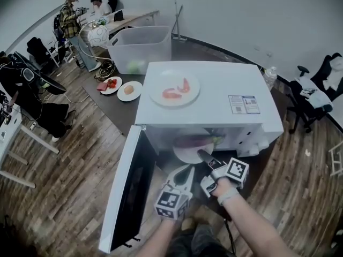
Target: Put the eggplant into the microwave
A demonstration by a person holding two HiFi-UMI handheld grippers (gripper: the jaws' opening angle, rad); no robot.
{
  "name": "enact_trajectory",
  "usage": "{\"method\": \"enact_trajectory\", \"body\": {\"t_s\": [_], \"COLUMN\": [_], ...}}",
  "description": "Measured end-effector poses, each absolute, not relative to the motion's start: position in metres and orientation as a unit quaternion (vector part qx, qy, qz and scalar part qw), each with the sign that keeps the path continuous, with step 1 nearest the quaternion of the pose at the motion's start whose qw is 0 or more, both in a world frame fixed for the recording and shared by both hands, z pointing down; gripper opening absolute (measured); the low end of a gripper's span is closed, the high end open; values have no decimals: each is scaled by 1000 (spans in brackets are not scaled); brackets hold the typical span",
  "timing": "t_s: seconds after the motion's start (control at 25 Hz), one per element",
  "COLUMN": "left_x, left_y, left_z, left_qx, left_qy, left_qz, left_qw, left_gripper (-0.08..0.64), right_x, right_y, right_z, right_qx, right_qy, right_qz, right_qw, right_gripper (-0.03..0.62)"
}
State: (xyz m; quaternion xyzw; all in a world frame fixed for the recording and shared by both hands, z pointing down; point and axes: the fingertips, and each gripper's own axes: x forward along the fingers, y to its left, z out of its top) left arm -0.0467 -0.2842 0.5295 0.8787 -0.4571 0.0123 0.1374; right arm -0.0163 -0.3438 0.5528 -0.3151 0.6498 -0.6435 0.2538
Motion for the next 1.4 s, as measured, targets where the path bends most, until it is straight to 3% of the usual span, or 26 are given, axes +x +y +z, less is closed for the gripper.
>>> {"method": "enact_trajectory", "body": {"t_s": [0.24, 0.44, 0.52, 0.76, 0.92, 0.96, 1.04, 1.28, 1.4], "left_x": [-49, -42, -41, -39, -43, -44, -44, -44, -43], "left_y": [-294, -299, -301, -308, -313, -314, -317, -322, -325], "left_z": [530, 530, 530, 531, 533, 532, 531, 531, 532], "left_qx": [875, 876, 875, 874, 869, 868, 868, 865, 864], "left_qy": [-460, -458, -459, -459, -469, -470, -470, -475, -476], "left_qz": [4, 3, 1, 0, -2, -2, -2, -1, 0], "left_qw": [149, 152, 155, 159, 161, 162, 163, 163, 163], "left_gripper": [-8, -8, -8, -8, -8, -8, -8, -8, -8], "right_x": [-22, -31, -33, -23, -18, -17, -8, -10, -20], "right_y": [-347, -341, -336, -324, -321, -321, -321, -326, -329], "right_z": [545, 541, 541, 537, 529, 529, 538, 541, 541], "right_qx": [-292, -288, -287, -289, -286, -290, -333, -407, -409], "right_qy": [684, 719, 732, 743, 759, 770, 778, 837, 850], "right_qz": [-627, -603, -594, -581, -560, -546, -521, -362, -313], "right_qw": [230, 189, 174, 164, 169, 158, 107, -60, -111], "right_gripper": [100, 101, 130, 129, 86, 37, 3, 3, 3]}}
